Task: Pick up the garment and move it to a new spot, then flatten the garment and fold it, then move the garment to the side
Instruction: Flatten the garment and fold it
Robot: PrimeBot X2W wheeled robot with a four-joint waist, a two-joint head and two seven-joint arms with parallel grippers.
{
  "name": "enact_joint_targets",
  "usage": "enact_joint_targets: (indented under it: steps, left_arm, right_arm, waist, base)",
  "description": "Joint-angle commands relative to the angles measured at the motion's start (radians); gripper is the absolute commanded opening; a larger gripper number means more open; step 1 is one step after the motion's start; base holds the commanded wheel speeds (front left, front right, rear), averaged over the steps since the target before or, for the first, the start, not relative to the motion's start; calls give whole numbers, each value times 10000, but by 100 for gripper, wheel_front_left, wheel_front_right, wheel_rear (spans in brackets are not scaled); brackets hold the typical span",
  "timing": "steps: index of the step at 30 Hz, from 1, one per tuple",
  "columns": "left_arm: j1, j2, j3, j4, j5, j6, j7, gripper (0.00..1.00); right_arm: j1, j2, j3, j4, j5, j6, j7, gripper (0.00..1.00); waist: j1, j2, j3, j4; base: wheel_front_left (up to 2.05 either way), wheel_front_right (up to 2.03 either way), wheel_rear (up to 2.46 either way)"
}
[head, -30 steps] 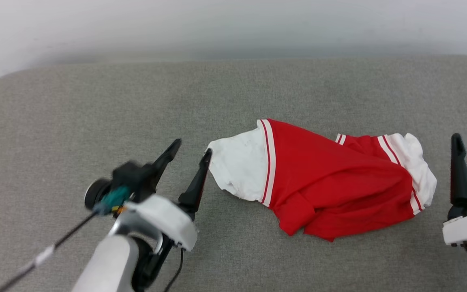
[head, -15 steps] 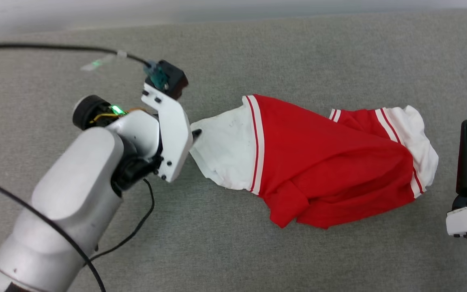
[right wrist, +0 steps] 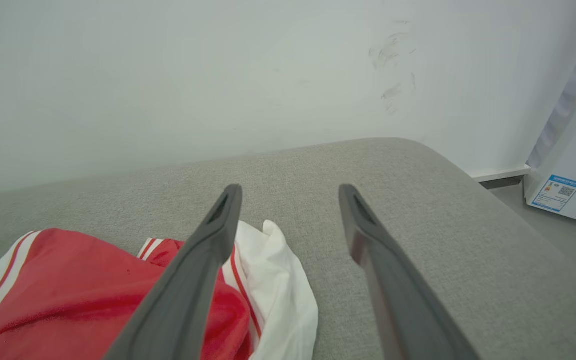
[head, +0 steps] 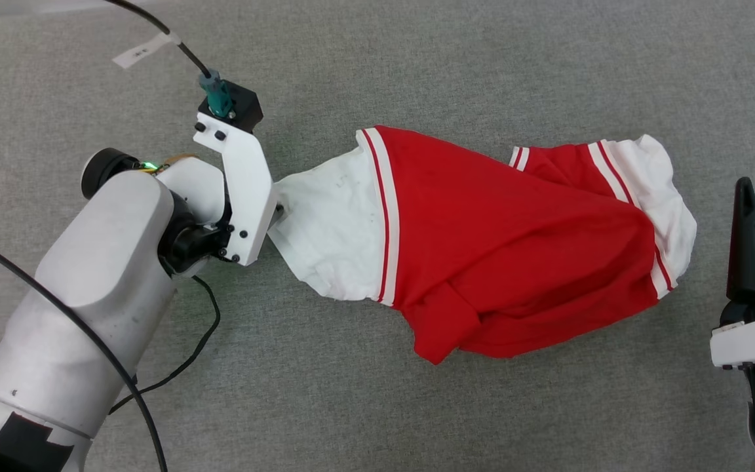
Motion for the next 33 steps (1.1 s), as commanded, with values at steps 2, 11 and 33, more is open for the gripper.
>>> enact_joint_targets:
  steps: [2,11,33]
  left_arm:
    - [76,-31,-177,238,-86,1,-36,100]
    - [155,574,-124,55,-538,1,-1020,0]
    - [3717,2295,874,-2391,-1379,994,-3619,0]
  right_arm:
    - [-36,31,-13,75,0,-3,-77,100]
    - [-29,31,-84,282,-131,-3,24,100]
    - [390,26,-811,1438,-345,-3,1440,100]
  waist:
    - [-1,-1,51,-27]
    - [-1,-1,-174,247]
    - [-1,-1,-1229,1203]
  base:
    - [0,0,0]
    - [0,0,0]
    - [0,0,0]
